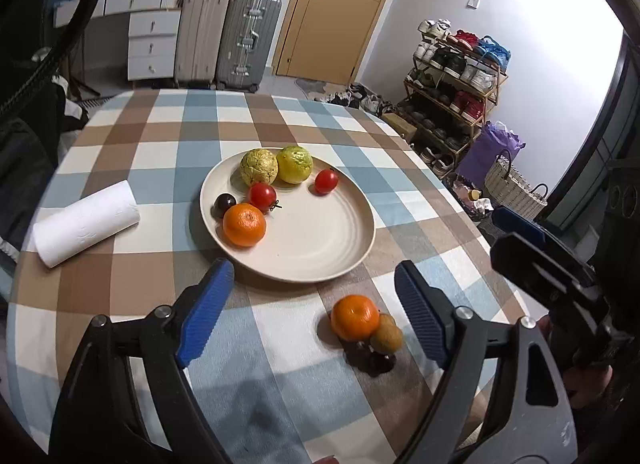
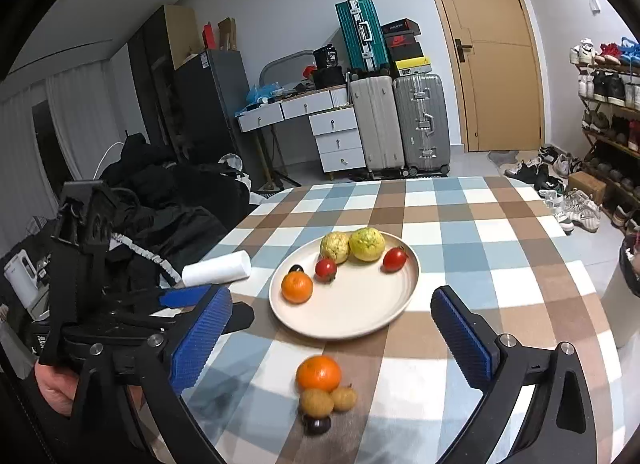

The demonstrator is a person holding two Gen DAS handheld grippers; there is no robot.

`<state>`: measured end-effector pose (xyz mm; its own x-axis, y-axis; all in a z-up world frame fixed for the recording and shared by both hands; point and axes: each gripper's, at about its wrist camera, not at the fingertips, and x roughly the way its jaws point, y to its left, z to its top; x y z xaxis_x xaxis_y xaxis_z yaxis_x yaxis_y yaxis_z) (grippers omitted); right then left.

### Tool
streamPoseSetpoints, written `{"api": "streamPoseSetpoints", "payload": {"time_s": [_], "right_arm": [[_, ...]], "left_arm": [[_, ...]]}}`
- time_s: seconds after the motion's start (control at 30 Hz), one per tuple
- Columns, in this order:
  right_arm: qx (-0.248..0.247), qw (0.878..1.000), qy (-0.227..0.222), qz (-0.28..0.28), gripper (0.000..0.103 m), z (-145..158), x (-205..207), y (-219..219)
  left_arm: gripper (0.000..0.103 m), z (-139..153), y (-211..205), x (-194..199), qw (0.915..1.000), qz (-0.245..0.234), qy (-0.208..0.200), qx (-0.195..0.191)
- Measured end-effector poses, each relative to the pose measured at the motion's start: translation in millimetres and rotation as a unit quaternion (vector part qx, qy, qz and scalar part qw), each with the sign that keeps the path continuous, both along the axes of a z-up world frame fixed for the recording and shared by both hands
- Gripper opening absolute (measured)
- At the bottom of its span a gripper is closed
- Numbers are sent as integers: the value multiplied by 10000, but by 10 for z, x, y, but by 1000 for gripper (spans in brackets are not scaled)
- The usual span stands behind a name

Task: Organize fruits
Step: 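Withdraw both tools from the plate back toward the remaining fruits, then lower the right tool onto the second dark plum and close it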

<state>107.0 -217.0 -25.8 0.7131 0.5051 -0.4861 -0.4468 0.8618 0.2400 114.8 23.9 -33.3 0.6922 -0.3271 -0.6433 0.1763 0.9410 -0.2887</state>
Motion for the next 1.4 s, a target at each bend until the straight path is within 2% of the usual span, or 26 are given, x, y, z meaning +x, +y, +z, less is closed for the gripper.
{"api": "streamPoseSetpoints", "payload": {"time_s": [0.17,0.23,0.33,0.5,0.67,0.93,1.1,1.27,1.3,1.33,1.4], "right_arm": [[-33,10000,1,-61,102,-78,-175,-27],[-46,9999,25,-91,102,-133,-236,-31],[-17,9998,156,-127,102,-242,-290,-41],[40,9987,494,-106,102,-480,-335,-63],[61,9979,644,58,102,-631,-347,-25],[163,9949,949,287,102,-848,-304,59],[112,9924,1098,535,102,-976,-286,161],[182,9904,1281,488,99,-1009,-240,187],[124,9897,1350,455,94,-1020,-219,203],[90,9889,1406,464,82,-1030,-204,220],[53,9877,1475,513,77,-1057,-186,246]], "left_arm": [[88,14,-59,-258,9991,126,-292,285],[96,7,-52,-346,9987,181,-360,308],[101,-21,-31,-454,9978,323,-468,330],[101,-148,-20,-539,9979,363,-380,389],[102,-313,-16,-557,9969,531,-216,544],[102,-501,15,-540,9973,413,19,604],[102,-587,94,-514,9970,531,139,545],[102,-631,153,-476,9970,577,227,460],[102,-628,159,-479,9970,590,219,452],[102,-626,164,-478,9970,600,211,434],[102,-627,165,-473,9968,632,209,439]]}}
